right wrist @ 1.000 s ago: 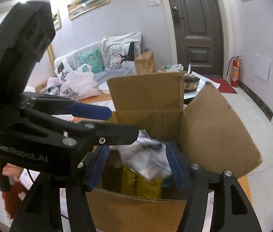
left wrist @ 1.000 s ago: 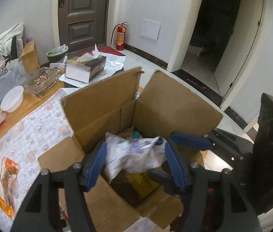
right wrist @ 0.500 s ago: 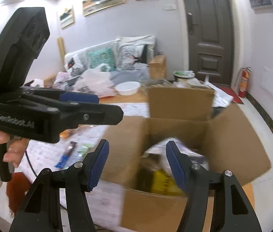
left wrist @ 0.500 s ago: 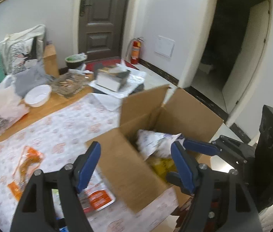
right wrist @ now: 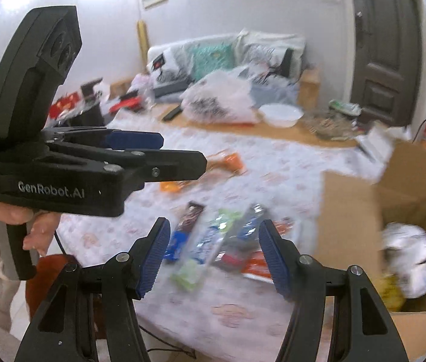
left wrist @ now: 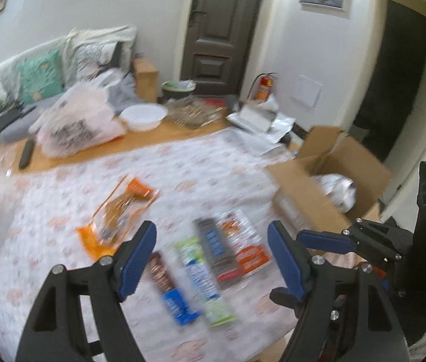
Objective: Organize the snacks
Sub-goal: 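Move both grippers back over the chocolate bars on the table, then grasp the chocolate bar with the left gripper while the right grasps the green candy stick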
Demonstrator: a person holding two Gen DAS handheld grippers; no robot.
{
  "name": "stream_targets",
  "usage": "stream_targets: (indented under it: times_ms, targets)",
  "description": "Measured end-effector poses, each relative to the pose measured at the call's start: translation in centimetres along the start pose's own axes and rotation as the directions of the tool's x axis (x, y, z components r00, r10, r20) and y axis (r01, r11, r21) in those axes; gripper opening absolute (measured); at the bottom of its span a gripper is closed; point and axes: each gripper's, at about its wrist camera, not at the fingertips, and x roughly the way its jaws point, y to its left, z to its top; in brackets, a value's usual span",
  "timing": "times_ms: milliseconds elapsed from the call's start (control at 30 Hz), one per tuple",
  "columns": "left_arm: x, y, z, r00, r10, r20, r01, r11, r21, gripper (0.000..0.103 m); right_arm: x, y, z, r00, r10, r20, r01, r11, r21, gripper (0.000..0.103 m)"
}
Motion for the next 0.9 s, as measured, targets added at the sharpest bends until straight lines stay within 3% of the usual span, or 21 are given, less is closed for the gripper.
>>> stream_targets:
  times_ms: [333,567,667,733,900]
  targets:
    - [4.9,7.3,-6.5,0.994,-0.016,-0.109,0.0,0.989,-0.146,0.073,9.8,1.5,-3.5,0.98,-0.009,-0.199,0.024,0.997,0.076,0.057]
    - [7.9,8.2,-7.7,0.986,-0.04,-0.16,0.014,0.987,-0.162,0.072,12.1,1.1,-3.9,0.978,-0.06,-0.199,0.071,0.996,0.049,0.053]
    - [8.8,7.4,-7.8,0.982,-0.036,-0.183,0.012,0.991,-0.133,0.062,12.5,1.8,-3.9,0.974,-0.123,-0.189,0.121,0.992,-0.026,0.03]
    - [9.4,7.1,-7.8,0.981,-0.034,-0.191,0.011,0.993,-0.121,0.058,12.6,2.1,-3.9,0.973,-0.136,-0.189,0.126,0.99,-0.061,0.029]
    - [9.9,5.5,-7.7,0.983,0.019,-0.181,-0.025,0.999,-0.032,0.035,12.0,2.2,-4.2,0.973,-0.108,-0.202,0.089,0.991,-0.101,0.028]
